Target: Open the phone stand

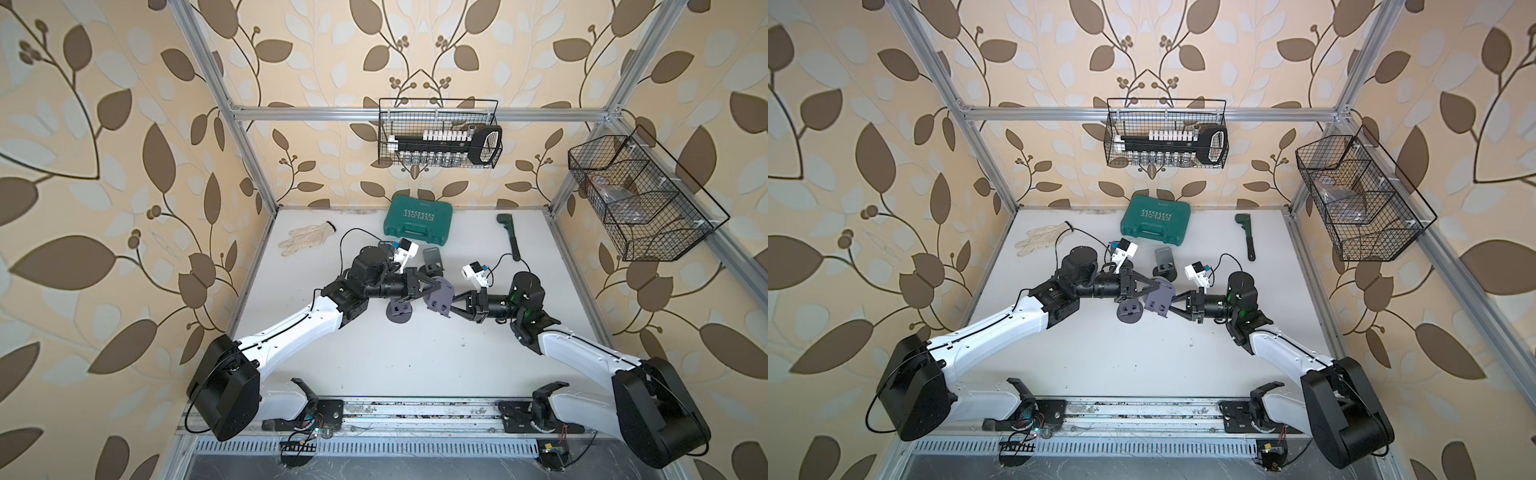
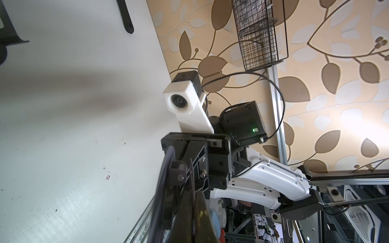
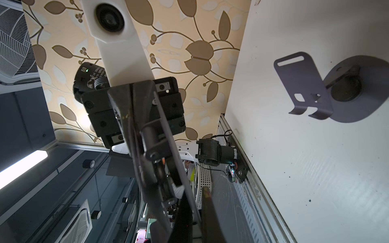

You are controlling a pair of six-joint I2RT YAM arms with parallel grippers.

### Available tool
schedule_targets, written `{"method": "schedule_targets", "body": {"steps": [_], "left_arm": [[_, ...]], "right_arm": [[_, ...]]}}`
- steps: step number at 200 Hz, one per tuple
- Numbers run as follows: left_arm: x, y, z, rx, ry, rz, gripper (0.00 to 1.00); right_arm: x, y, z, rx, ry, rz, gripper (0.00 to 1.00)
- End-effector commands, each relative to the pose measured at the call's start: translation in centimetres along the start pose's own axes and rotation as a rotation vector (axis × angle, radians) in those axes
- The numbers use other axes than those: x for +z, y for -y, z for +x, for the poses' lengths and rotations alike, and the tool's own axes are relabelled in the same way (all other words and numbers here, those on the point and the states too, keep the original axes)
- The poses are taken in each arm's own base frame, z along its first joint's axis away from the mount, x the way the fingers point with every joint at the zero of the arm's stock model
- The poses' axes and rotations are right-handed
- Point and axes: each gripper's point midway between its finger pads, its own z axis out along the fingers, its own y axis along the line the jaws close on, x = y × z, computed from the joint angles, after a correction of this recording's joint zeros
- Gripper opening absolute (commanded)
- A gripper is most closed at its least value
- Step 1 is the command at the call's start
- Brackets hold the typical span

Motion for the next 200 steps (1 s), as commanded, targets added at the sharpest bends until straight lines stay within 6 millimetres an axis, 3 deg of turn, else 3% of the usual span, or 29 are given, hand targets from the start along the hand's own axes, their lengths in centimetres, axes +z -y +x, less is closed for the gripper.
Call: {"method": "schedule_targets", "body": {"steps": [1,107,150,174,200], "left_arm": [[-6.7,17.9,-0.3,0.493,0.086,0.488,0.00],[-9.8,23.3,-1.0,0.738,0.171,0.529,0.00],[-10.7,24.8,-1.4,0.822,0.229,0.557,0.00],[-9.5,24.5,-2.1,0.796,0.178,0.498,0.00],[-8.2,22.3,-3.1,0.715,0.171,0.401,0.00]], "right_arm": [[-0.3,8.2,2.4,0.378,0.000,0.183,0.00],[0.1,9.9,2.7,0.459,-0.072,0.246,0.00],[0.1,9.5,2.7,0.455,-0.088,0.244,0.00],[0.0,8.4,2.3,0.428,-0.081,0.228,0.00],[-1.0,4.3,0.6,0.257,-0.045,0.243,0.00]]}}
